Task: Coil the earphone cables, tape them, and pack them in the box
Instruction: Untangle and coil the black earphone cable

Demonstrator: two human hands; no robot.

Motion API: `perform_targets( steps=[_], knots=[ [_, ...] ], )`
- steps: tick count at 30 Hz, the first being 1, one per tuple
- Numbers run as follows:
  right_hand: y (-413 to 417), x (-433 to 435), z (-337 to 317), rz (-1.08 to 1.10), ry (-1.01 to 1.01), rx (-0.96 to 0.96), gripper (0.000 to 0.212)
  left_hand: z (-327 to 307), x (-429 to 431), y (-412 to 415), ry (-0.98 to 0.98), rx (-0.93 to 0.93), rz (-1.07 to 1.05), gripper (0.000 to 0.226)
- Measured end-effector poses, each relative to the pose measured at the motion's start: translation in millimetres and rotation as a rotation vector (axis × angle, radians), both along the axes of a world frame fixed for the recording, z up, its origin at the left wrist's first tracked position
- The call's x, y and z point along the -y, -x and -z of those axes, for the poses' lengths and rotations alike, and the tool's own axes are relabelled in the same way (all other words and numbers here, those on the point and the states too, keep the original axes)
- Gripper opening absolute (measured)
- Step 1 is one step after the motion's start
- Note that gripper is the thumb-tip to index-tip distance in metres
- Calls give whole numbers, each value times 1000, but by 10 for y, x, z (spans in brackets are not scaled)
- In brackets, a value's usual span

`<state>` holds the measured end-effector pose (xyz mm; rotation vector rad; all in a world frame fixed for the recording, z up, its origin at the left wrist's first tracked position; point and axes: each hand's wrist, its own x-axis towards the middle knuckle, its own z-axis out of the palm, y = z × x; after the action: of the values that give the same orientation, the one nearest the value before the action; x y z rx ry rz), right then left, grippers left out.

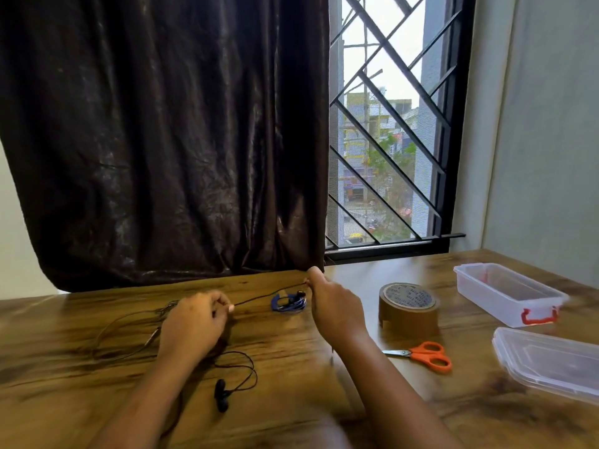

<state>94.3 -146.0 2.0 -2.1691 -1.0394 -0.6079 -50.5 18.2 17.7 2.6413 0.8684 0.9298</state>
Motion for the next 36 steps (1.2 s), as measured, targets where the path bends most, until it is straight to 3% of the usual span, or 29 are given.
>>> perform_targets(
  steps=[7,11,14,16,20,22,25,27,29,31,33,36],
  knots=[
    [85,-5,-65,-137,-1,13,33,43,-63,-37,296,-211,384,10],
    [159,-29,-84,-268,4,56,30,-8,71,-47,391,-78,403,43],
    [207,-67,-84,-327,10,63,25,2,232,-105,647,140,577,31],
    [225,-91,-81,-337,11,85,23,19,283,-143,666,205,647,15],
    [145,-89,-71,-229,-13,131,11,-8,334,-154,607,274,703,28],
    [47,-72,-50,-121,-34,128,12,-28,337,-132,627,252,702,31],
    [-77,-2,-19,31,-92,38,25,-63,386,-97,876,132,780,41],
    [-112,16,-7,18,-168,-94,23,-90,448,-66,1082,-29,882,38],
    [-89,-32,0,-14,-209,-157,20,-82,490,-58,1171,-127,947,34],
    [-17,-95,-12,-134,-279,-247,21,-34,457,-106,990,-81,899,22],
    [90,-142,-50,-341,-355,-446,27,-1,378,-156,628,105,728,12],
    [277,-161,-131,-649,-405,-961,32,22,267,-176,119,421,564,30]
  ],
)
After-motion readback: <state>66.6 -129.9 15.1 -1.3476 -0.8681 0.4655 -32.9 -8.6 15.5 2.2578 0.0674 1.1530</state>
